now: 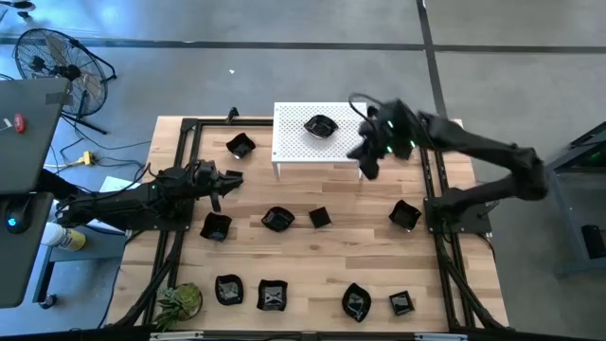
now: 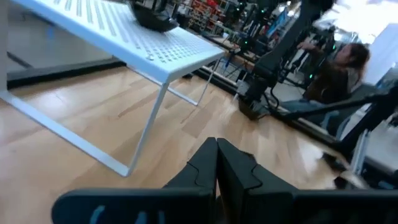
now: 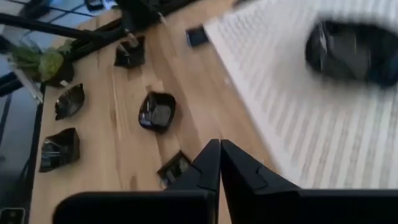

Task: Pick & Place Mini shaped plates
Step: Put the black distorted square plate on the shelf

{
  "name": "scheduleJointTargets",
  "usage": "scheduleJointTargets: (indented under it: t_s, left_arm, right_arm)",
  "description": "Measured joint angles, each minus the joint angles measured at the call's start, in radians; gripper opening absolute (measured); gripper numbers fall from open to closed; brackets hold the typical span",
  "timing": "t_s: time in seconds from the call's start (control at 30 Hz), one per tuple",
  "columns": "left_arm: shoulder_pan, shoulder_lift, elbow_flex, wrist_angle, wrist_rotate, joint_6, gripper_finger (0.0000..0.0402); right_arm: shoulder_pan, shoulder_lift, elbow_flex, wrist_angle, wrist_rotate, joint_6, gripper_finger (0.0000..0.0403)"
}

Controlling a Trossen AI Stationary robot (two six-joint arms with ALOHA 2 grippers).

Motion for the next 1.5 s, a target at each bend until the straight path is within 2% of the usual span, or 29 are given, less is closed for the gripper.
scheduleJointTargets:
  t_s: [0.1,0.2,0.4,0.67,0.8,1.0,1.2,1.5]
  left_arm:
    - [0.000,0.000,0.000,-0.004,-0.019,-0.065,0.0001]
    - [0.000,0.000,0.000,-0.016,-0.038,-0.058,0.0001]
    - [0.000,0.000,0.000,-0.023,-0.087,-0.038,0.0001]
    - [0.000,0.000,0.002,-0.056,-0.087,-0.038,0.0001]
    - [0.000,0.000,0.002,-0.058,-0.087,-0.038,0.0001]
    - [0.000,0.000,0.002,-0.061,-0.087,-0.038,0.0001]
    - [0.000,0.000,0.002,-0.062,-0.088,-0.031,0.0001]
    - [0.000,0.000,0.002,-0.065,-0.088,-0.031,0.0001]
  right_arm:
    - [0.053,-0.116,-0.143,-0.006,0.072,0.125,0.0004]
    - [0.117,-0.200,-0.257,-0.010,0.106,0.229,0.0002]
    - [0.271,-0.251,-0.379,-0.058,0.176,0.390,0.0026]
    - [0.387,-0.171,-0.406,-0.213,0.166,0.367,0.0097]
    - [0.451,-0.119,-0.406,-0.281,0.165,0.410,0.0120]
    - [0.524,-0.024,-0.406,-0.341,0.230,0.498,0.0121]
    - [0.531,0.056,-0.417,-0.328,0.251,0.533,0.0118]
    - [0.530,0.074,-0.540,-0.191,0.196,0.582,0.0117]
